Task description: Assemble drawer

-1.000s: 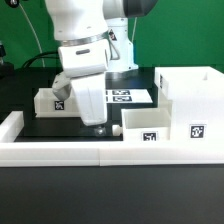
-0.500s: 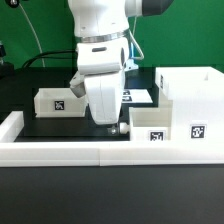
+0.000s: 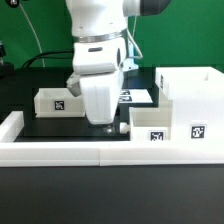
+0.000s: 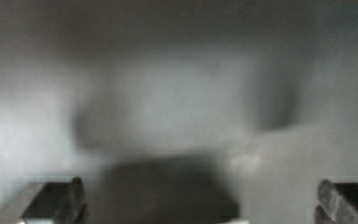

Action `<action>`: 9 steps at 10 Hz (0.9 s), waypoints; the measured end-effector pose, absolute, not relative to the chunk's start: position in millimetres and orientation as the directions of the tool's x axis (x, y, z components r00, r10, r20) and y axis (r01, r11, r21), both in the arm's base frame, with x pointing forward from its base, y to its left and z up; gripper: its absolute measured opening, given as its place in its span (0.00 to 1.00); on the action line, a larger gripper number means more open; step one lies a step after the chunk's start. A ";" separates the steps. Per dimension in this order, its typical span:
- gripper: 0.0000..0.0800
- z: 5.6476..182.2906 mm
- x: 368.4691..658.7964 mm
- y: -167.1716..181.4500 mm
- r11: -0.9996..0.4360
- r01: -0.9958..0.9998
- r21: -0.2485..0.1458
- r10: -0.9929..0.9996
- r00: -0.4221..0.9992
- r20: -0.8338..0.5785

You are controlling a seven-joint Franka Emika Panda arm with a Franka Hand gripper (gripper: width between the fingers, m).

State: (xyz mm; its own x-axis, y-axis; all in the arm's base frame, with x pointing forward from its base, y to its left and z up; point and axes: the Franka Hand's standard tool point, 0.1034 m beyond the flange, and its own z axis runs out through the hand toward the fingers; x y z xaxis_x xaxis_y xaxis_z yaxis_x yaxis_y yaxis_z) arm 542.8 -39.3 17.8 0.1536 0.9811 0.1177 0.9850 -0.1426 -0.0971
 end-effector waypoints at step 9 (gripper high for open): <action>0.81 12.5 540.3 -50.3 0.128 0.988 -0.084 0.982 -0.114 0.153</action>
Offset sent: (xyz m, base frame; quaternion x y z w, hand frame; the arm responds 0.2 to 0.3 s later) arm 0.0000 0.0000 0.0000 0.0000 0.0000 0.0000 1.0000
